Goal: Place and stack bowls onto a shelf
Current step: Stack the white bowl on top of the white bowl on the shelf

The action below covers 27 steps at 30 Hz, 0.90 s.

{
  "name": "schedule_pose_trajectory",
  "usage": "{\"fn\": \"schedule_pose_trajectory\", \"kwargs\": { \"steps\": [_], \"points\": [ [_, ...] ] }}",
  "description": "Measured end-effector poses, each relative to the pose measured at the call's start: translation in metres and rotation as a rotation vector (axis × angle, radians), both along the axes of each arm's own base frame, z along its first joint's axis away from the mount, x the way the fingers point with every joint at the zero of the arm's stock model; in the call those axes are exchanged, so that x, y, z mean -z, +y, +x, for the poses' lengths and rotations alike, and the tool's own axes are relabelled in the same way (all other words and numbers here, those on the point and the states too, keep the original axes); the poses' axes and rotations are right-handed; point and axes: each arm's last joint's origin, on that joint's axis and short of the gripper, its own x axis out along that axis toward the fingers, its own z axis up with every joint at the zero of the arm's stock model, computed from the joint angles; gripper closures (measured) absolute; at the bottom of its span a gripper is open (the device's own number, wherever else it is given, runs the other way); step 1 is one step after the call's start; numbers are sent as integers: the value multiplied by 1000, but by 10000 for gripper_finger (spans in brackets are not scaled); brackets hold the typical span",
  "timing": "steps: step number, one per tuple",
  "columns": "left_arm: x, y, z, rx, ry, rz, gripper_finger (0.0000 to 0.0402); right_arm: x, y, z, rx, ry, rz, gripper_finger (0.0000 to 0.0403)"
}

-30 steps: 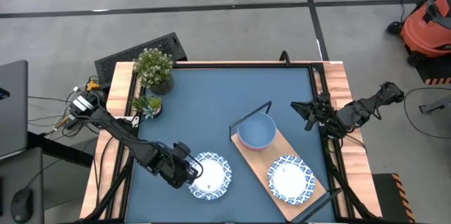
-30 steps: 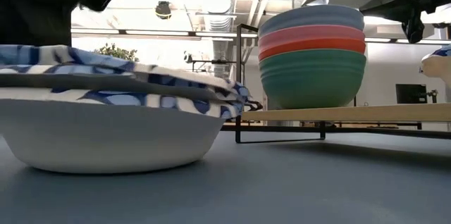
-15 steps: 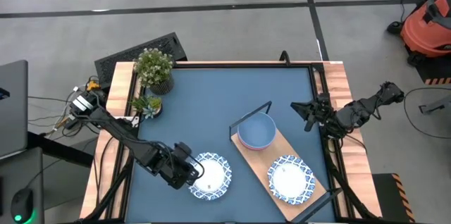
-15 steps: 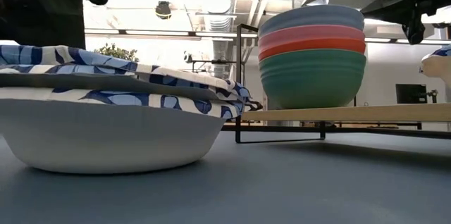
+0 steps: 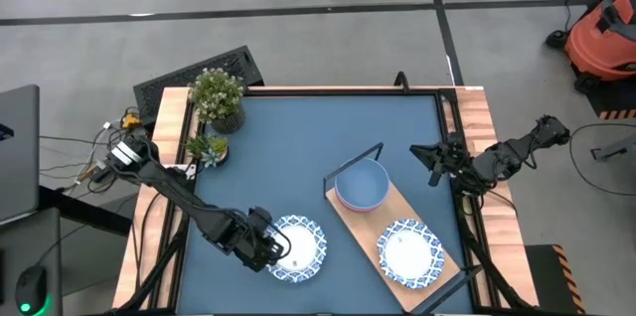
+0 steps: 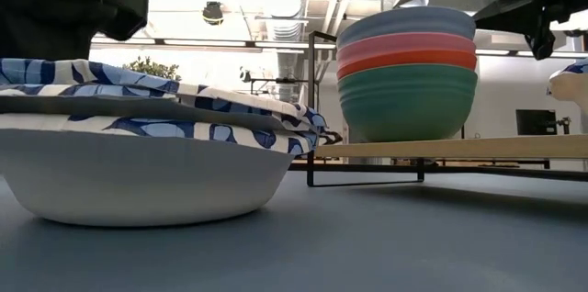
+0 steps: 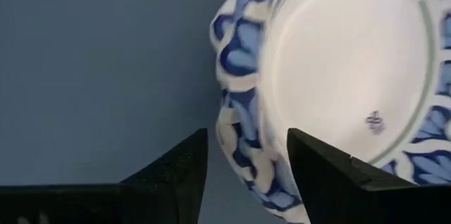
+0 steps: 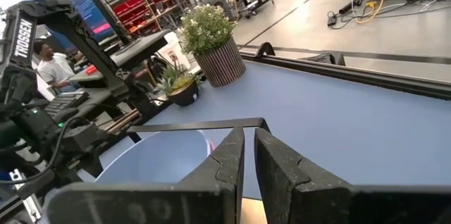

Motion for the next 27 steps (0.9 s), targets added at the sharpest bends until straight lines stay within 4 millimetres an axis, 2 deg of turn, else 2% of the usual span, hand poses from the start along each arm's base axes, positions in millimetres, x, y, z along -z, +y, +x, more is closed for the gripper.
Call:
{"fn": "schedule_pose_trajectory", "kwargs": {
  "steps": [6,21,27],
  "points": [
    [1,0,0,-42,7,-16,223,0,0,0,3,0,-1,340],
    [-12,5,-3,-72,11,-100,223,2,-2,0,25,23,-14,340],
    [-25,9,5,-45,12,-82,238,2,-5,0,58,23,-13,340]
  ]
}}
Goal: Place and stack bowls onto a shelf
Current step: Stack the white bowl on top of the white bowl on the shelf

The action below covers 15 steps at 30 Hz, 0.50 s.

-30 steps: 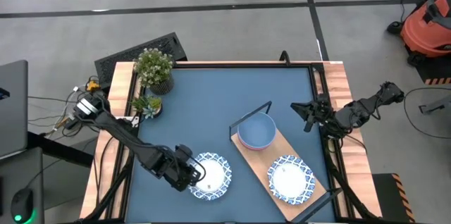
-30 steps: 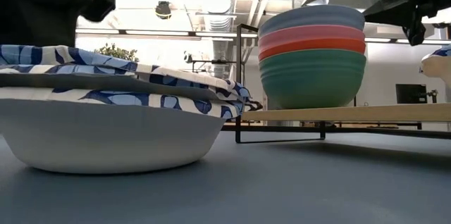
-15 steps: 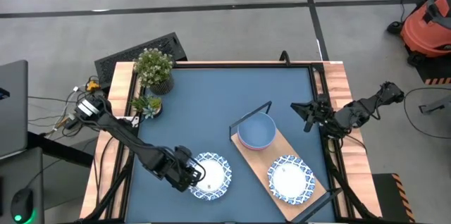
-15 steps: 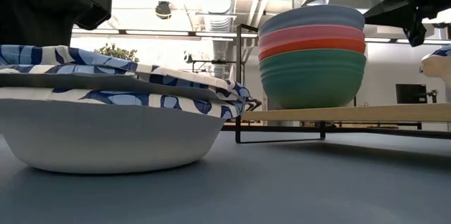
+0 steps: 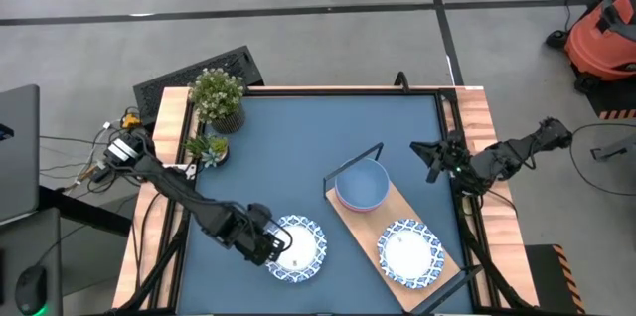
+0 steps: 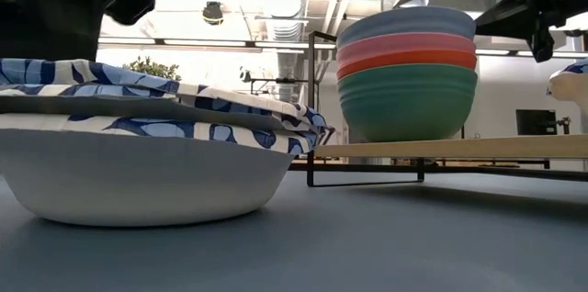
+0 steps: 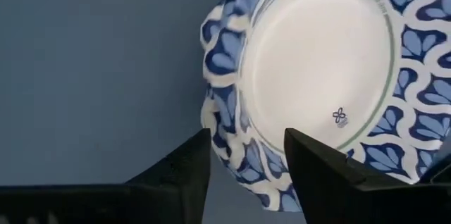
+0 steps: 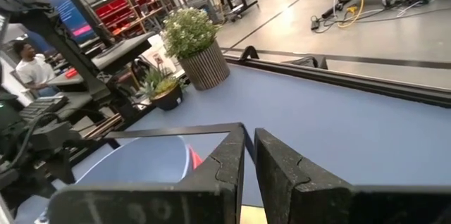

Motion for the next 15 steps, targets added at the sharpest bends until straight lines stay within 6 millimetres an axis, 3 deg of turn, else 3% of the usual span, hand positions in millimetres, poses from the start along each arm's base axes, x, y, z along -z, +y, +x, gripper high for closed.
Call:
{"fn": "schedule_pose_trajectory", "kwargs": {
  "steps": [8,15],
  "points": [
    [-7,3,3,50,12,39,286,0,-2,0,23,-5,4,340],
    [-6,5,1,51,21,67,301,0,-2,1,19,-5,5,340]
  ]
}}
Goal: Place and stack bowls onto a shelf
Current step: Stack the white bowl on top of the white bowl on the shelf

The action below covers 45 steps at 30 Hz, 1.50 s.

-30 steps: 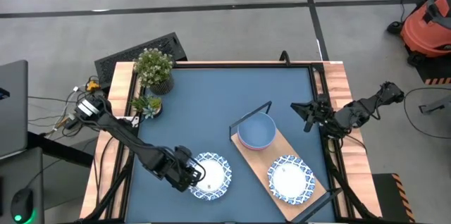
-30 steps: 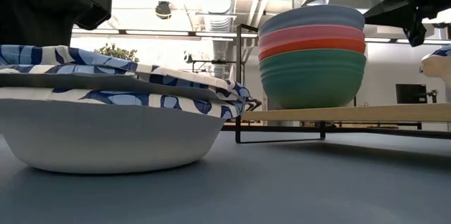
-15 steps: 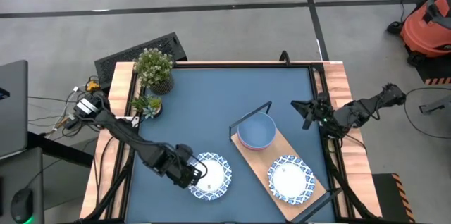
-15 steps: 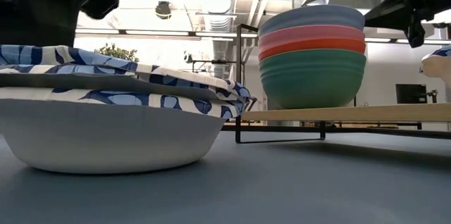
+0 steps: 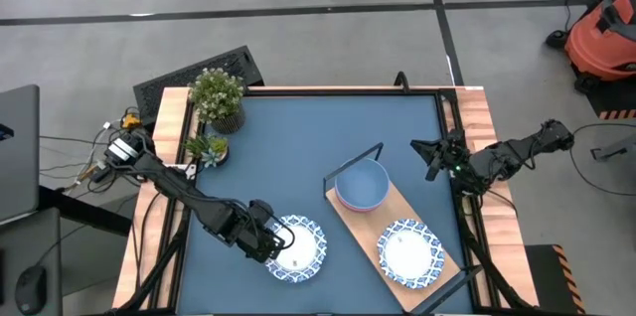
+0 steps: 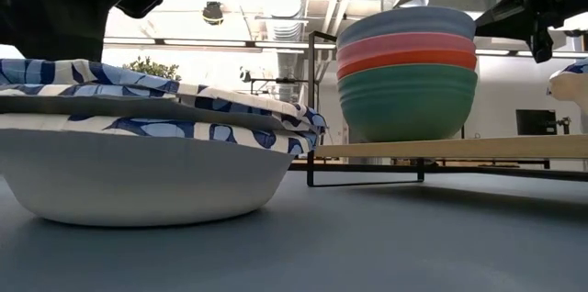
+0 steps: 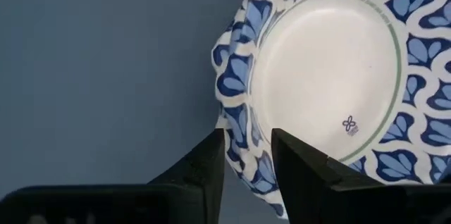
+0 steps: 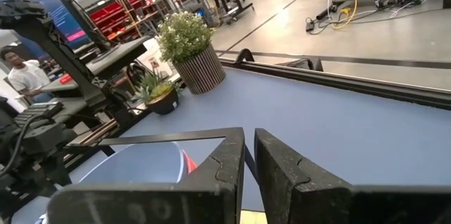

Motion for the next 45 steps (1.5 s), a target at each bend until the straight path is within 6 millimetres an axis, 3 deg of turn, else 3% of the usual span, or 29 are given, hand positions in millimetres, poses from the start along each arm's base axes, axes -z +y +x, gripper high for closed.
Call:
{"fn": "schedule_pose_trajectory", "kwargs": {
  "steps": [10,21,33,45],
  "points": [
    [14,-6,7,28,29,-19,301,0,0,0,0,0,0,340],
    [15,-7,7,-7,39,-46,302,0,0,0,-1,1,-2,340],
    [9,-6,7,7,43,-14,395,0,0,0,0,2,-2,340],
    [-10,3,-2,-28,-1,9,401,0,0,0,0,4,-3,340]
  ]
}}
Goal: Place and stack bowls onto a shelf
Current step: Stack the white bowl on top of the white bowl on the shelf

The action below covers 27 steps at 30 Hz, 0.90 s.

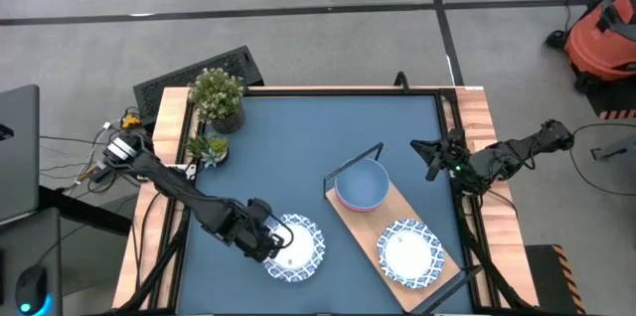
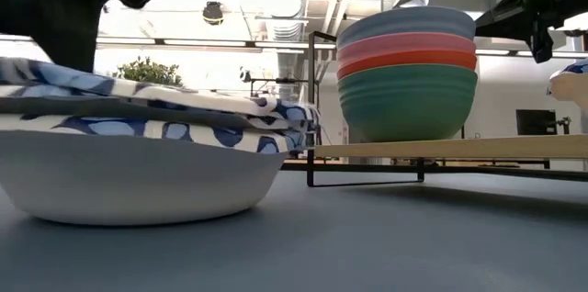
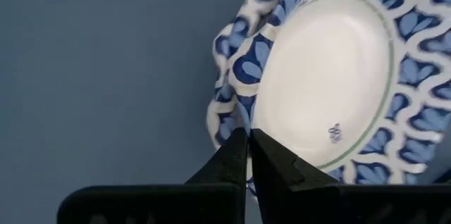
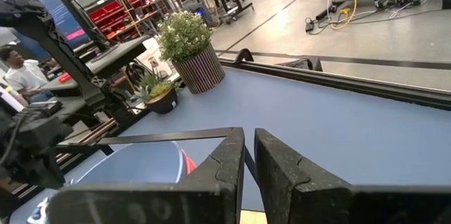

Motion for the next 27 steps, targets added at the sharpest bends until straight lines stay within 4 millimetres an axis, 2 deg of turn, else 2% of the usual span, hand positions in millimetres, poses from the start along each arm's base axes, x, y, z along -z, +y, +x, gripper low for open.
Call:
{"fn": "schedule_pose_trajectory", "kwargs": {
  "steps": [11,19,24,27],
  "points": [
    [-26,9,-9,-55,-120,12,402,0,0,0,2,-16,24,340],
    [-47,16,-19,-97,-209,-15,401,0,2,1,-71,-9,45,340],
    [-63,23,-26,-150,-300,-16,401,0,2,1,-72,-13,55,340],
    [-75,23,-25,-142,-412,-31,401,0,2,1,-72,-18,66,340]
  ]
}}
